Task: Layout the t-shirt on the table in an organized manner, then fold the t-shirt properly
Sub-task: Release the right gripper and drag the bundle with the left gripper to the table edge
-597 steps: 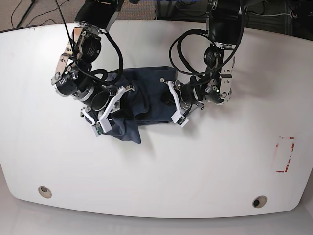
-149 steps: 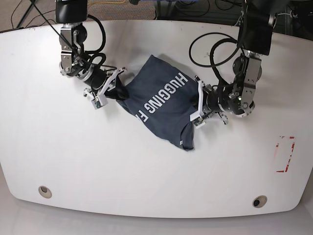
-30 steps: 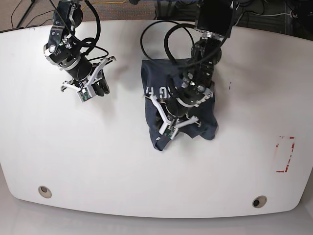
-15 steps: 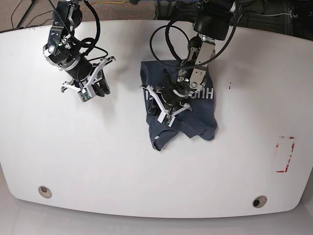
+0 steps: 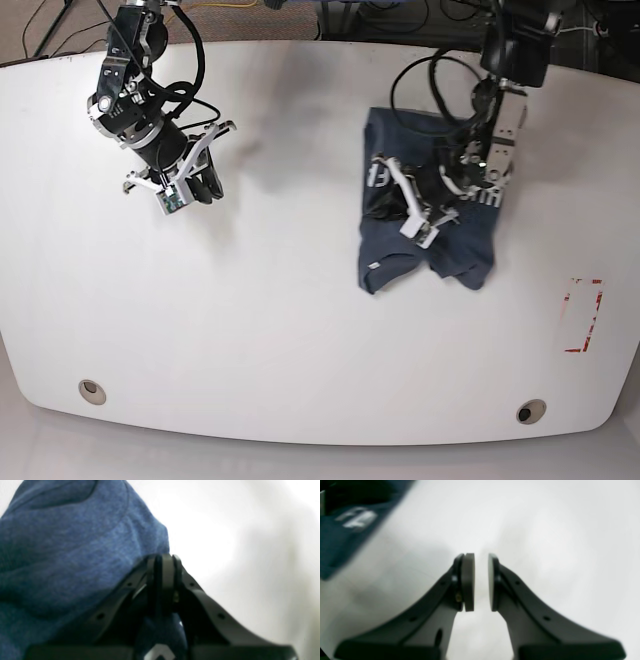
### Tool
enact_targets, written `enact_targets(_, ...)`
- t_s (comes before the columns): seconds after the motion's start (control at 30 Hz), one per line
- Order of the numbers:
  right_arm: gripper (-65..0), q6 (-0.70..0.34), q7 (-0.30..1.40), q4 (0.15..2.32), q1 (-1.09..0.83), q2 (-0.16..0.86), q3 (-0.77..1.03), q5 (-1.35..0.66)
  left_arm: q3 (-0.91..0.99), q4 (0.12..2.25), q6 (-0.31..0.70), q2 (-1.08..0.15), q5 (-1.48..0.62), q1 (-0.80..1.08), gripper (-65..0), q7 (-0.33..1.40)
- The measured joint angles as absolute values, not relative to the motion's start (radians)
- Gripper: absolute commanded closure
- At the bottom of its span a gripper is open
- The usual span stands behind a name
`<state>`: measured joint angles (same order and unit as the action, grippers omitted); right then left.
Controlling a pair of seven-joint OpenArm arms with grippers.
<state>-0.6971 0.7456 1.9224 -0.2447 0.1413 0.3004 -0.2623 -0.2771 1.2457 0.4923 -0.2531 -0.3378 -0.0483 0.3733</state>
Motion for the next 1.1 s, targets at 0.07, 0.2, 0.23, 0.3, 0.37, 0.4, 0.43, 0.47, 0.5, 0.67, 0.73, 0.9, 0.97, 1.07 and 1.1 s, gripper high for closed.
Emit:
enact_targets(0.07, -9.4, -0.698, 0.747, 1.922, -0.245, 0.142, 0.3, -0.262, -0.277, 1.282, 0.494, -0.318, -0.339, -0.026, -2.8, 0.374)
enact_targets(0.2, -9.4, -0.698, 0.749, 1.922, -0.245, 0.142, 0.3, -0.262, -0.275, 1.326, 0.491, -0.424, -0.337, 0.003, -2.8, 0.376)
enact_targets(0.23, -9.4, -0.698, 0.749, 1.922, -0.244, 0.142, 0.3, -0.262, -0.274, 1.333, 0.49, -0.448, -0.336, 0.007, -2.8, 0.378)
enact_targets(0.3, -9.4, -0.698, 0.749, 1.922, -0.244, 0.142, 0.3, -0.262, -0.273, 1.342, 0.489, -0.492, -0.335, 0.013, -2.8, 0.385)
enact_targets(0.37, -9.4, -0.698, 0.749, 1.922, -0.244, 0.142, 0.3, -0.262, -0.271, 1.343, 0.487, -0.526, -0.334, 0.014, -2.8, 0.393)
enact_targets(0.4, -9.4, -0.698, 0.749, 1.922, -0.245, 0.142, 0.3, -0.262, -0.27, 1.343, 0.486, -0.54, -0.334, 0.014, -2.8, 0.397)
enact_targets(0.43, -9.4, -0.697, 0.749, 1.922, -0.245, 0.141, 0.3, -0.262, -0.27, 1.343, 0.48, -0.554, -0.333, 0.014, -2.8, 0.402)
enact_targets(0.47, -9.4, -0.697, 0.749, 1.922, -0.244, 0.141, 0.3, -0.262, -0.27, 1.343, 0.48, -0.567, -0.327, 0.014, -2.8, 0.406)
enact_targets(0.5, -9.4, -0.698, 0.749, 1.922, -0.244, 0.141, 0.3, -0.262, -0.27, 1.343, 0.484, -0.579, -0.324, 0.014, -2.6, 0.408)
enact_targets(0.67, -9.4, -0.697, 0.749, 1.922, -0.244, 0.141, 0.3, -0.262, -0.264, 1.341, 0.548, -0.63, -0.306, 0.014, -2.6, 0.425)
enact_targets(0.73, -9.4, -0.697, 0.749, 1.922, -0.245, 0.142, 0.3, -0.262, -0.248, 1.338, 0.571, -0.644, -0.302, 0.015, -2.6, 0.434)
enact_targets(0.9, -9.4, -0.698, 0.749, 1.922, -0.244, 0.141, 0.299, -0.262, -0.177, 1.332, 0.595, -0.658, -0.286, 0.044, -2.8, 0.459)
enact_targets(0.97, -9.4, -0.697, 0.749, 1.922, -0.245, 0.141, 0.3, -0.262, -0.156, 1.332, 0.595, -0.67, -0.283, 0.059, -2.8, 0.461)
enact_targets(1.07, -9.4, -0.698, 0.749, 1.922, -0.245, 0.142, 0.3, -0.262, -0.139, 1.332, 0.596, -0.694, -0.281, 0.07, -2.8, 0.485)
enact_targets(1.1, -9.4, -0.697, 0.749, 1.922, -0.245, 0.141, 0.3, -0.262, -0.138, 1.33, 0.596, -0.702, -0.272, 0.071, -2.6, 0.495)
